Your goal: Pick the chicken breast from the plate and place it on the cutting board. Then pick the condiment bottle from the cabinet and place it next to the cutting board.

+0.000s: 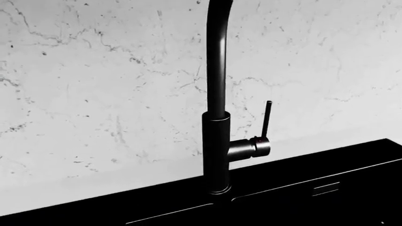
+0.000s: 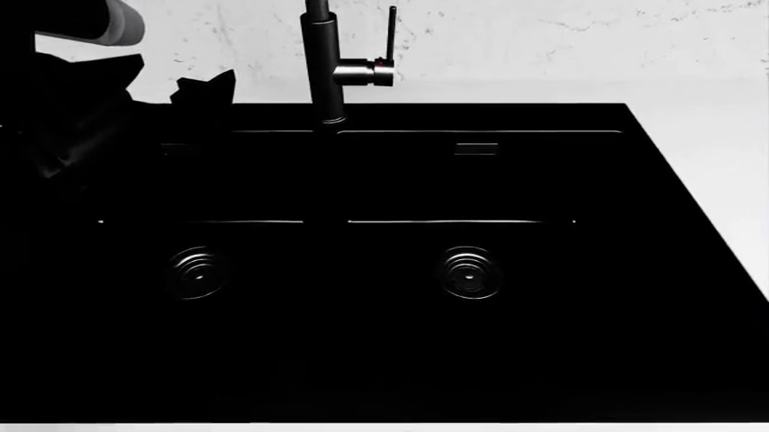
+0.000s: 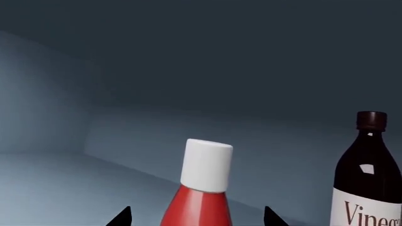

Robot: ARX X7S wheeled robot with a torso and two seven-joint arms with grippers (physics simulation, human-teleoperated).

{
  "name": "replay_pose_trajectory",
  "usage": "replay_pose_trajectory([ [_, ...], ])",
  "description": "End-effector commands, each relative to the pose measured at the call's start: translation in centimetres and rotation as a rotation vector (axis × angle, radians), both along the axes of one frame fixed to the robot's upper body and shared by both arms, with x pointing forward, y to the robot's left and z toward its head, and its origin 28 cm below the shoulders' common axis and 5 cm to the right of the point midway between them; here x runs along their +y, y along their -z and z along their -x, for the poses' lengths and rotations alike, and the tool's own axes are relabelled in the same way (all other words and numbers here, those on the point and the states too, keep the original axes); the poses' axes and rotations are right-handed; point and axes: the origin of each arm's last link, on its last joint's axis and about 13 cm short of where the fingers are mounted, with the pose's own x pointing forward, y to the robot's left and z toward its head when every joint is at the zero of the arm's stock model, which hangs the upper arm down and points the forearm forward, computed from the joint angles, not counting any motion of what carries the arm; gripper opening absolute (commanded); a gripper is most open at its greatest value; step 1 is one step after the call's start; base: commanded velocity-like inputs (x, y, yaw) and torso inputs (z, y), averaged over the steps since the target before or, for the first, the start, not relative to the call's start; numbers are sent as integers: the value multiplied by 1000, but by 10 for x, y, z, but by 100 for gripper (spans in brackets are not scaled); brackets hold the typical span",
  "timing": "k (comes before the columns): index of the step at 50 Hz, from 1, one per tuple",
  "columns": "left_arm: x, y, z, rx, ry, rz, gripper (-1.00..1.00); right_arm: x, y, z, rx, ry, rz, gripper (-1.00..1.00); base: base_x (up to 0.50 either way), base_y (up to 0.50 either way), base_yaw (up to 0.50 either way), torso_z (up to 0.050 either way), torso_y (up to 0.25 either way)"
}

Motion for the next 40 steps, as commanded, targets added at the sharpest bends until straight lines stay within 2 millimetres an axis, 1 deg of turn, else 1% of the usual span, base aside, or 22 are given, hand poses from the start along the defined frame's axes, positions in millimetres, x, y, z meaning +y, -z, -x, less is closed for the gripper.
replay_pose_trajectory([
  [1,1,1,0,2,-8,9,100,-10,51,-42,244,84,33,100,0,0,0,0,-13],
  [6,1,3,-1,6,-14,14,100,-10,51,-42,244,84,33,100,0,0,0,0,-13],
  [7,1,3,-1,6,-14,14,100,-10,51,-42,244,84,33,-100,0,0,0,0,-13],
  [29,-2,5,-4,8,-7,17,100,-10,51,-42,244,84,33,-100,1,0,1,0,-12],
  [35,-1,2,-1,-34,11,-5,100,-10,51,-42,244,84,33,-100,4,0,1,0,-12],
  [40,-1,2,0,-41,11,-24,100,-10,51,-42,244,84,33,-100,0,1,0,0,250],
])
